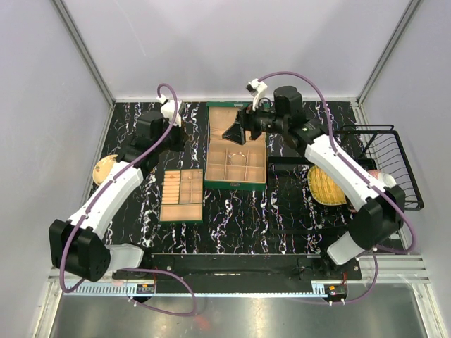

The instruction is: Organize the mixed jewelry

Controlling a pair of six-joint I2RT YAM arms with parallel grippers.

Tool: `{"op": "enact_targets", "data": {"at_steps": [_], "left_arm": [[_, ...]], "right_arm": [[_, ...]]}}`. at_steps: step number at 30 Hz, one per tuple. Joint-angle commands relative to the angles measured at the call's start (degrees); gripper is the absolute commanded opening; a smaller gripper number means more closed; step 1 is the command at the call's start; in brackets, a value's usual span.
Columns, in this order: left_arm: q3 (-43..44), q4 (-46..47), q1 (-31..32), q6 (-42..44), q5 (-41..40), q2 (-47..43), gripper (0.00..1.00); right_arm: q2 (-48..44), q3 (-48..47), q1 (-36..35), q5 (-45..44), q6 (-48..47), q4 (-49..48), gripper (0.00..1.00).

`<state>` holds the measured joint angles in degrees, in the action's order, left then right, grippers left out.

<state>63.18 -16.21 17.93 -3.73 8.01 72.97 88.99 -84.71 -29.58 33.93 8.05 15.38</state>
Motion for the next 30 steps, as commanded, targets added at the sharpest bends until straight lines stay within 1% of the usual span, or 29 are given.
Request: {"op": "enact_targets", "data": {"at_steps": [1,3,4,9,14,16,26,30], "left_arm": [[2.3,3.0,1.0,-6.6,-0.8,-1.8,0.0],[2.5,3.2,1.4,-7.4,-0.7,-2.0,0.0],[2.5,3.2,1.4,-7.9,-0.8,-2.0,0.0],[1.2,4.5,2.0,-9.2,-1.0,-3.3,0.0],[-0.4,5.4,2.3,-9.7,-1.2,-4.1,0.0],[-0.6,5.4,2.4,-9.6,-1.7,-4.3,0.0],[-1.5,5.4,2.5,-9.5,-1.8,-5.1,0.0],[-1.9,5.9,2.5,-9.8,-1.5,-5.3,0.0]], "right_arm": [[3.6,-3.6,-3.3,-2.7,1.4,-3.7,0.78],[5.5,-4.7,-4.0,-4.9,1.3,-3.7,0.75],[6.1,-4.9,-4.7,-5.6,1.5,-3.7,0.72],[10.2,-7.5,-6.7,-7.6,1.3,-3.6,0.71],[13.3,-10.8,-9.3,-8.7,0.5,-3.0,0.64],[14.8,-12.1,-9.8,-8.6,0.3,-2.3,0.63],[16.7,-16.1,-11.2,-8.5,-0.5,-1.0,0.59],[17.7,-17.2,-11.5,-8.5,-0.2,-0.7,0.55]]}}
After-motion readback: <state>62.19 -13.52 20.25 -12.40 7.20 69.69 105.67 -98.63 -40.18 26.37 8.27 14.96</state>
